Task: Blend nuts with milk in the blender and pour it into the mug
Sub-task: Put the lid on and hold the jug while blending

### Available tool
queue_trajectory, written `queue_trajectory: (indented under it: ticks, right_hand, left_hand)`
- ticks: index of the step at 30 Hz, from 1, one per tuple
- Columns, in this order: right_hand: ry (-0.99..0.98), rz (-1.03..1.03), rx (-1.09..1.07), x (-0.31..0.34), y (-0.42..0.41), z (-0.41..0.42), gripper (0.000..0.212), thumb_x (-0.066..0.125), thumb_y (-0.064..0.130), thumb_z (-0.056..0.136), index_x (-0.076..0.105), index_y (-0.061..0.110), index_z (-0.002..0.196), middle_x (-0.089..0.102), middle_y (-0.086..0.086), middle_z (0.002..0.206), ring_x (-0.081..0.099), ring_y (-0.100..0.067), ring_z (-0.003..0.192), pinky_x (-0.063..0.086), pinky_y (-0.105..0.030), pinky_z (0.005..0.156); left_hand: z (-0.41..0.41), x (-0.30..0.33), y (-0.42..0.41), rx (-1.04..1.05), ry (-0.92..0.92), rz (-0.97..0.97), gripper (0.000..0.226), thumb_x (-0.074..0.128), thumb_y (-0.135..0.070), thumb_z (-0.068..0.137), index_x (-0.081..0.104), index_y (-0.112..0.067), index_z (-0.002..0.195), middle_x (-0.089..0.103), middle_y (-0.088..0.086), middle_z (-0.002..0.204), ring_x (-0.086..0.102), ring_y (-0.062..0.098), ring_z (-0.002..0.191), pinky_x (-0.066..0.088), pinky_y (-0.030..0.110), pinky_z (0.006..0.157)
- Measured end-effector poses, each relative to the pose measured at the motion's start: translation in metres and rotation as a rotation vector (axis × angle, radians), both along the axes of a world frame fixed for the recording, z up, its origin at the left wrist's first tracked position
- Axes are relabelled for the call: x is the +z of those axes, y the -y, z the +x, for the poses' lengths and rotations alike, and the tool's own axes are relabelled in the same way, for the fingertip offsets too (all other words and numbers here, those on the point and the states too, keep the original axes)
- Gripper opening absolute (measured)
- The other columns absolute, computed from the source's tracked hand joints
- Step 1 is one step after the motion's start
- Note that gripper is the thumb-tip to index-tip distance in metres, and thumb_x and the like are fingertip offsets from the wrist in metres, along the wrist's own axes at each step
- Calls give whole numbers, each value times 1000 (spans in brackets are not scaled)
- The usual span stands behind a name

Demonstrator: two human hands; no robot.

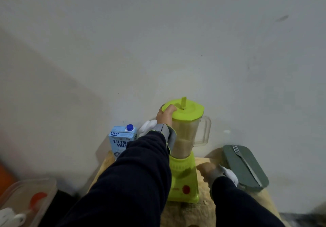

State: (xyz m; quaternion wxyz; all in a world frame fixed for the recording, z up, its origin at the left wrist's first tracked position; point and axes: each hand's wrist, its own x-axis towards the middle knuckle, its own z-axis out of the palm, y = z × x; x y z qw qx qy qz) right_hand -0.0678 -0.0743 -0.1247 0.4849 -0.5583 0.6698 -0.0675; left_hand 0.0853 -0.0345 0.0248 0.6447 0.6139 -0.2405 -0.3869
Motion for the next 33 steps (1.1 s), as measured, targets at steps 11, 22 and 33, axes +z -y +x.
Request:
queue_trajectory:
  ticks: [11,22,33]
  right_hand:
    - [-196,-92,110,-49,-39,2,76,77,40,69,34,20,129,55,-1,95,55,-22,92,45,-28,77]
    - [-120,-5,34,-61,-2,5,63,63,42,75,51,7,126,61,-15,124,57,-31,116,45,-30,94]
    - [724,-368,-539,100,67,40,36,38,25,92,57,10,66,53,-5,56,47,-21,49,34,-27,51]
  left_hand:
    - [2,-2,3,3,-25,23,11,55,-22,86,57,-16,96,51,-3,71,49,23,82,39,28,65]
    - [8,-6,9,4,-4,33,12,55,-23,87,56,-15,96,50,-4,70,48,22,76,37,27,63]
    - [8,-10,11,-27,-30,41,22,54,-39,56,57,-26,73,55,1,76,53,26,84,42,35,79]
